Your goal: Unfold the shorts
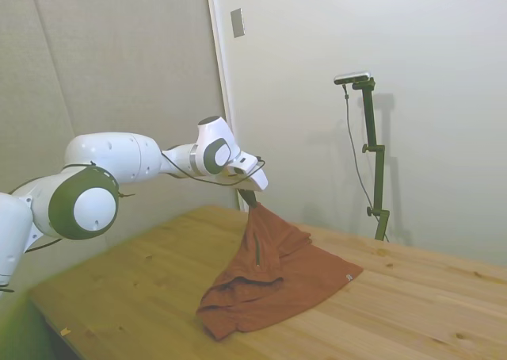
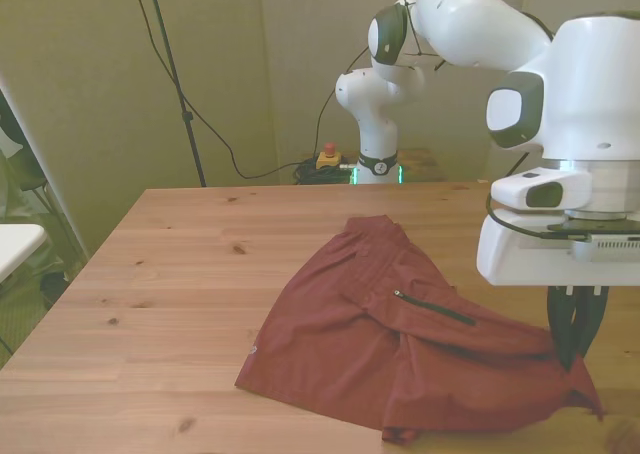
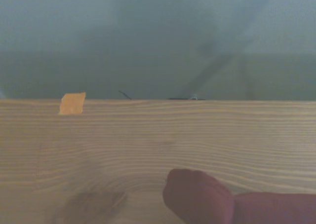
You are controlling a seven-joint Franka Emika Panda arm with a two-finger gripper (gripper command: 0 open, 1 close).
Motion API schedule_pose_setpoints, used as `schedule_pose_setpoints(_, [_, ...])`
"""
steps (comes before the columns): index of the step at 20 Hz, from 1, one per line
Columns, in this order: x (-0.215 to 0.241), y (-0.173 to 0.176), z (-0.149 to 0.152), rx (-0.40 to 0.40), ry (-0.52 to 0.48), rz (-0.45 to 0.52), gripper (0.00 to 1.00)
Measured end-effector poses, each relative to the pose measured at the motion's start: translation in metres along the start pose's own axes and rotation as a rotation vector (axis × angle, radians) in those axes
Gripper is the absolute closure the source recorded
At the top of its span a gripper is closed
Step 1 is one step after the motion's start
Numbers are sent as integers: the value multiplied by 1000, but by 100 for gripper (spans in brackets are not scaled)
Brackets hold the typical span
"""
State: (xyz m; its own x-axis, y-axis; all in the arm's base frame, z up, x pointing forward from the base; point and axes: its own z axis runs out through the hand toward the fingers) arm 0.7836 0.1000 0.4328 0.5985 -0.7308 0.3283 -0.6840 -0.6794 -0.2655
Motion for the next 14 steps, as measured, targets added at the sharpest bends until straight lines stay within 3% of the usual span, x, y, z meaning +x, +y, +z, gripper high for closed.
schedule_pose_setpoints(1, [-6,-2,4,-4,2,-12,100])
schedule_pose_setpoints(2, [-11,-2,9,-12,3,-23,0])
schedule_pose_setpoints(14, [-22,0,21,-27,0,-38,0])
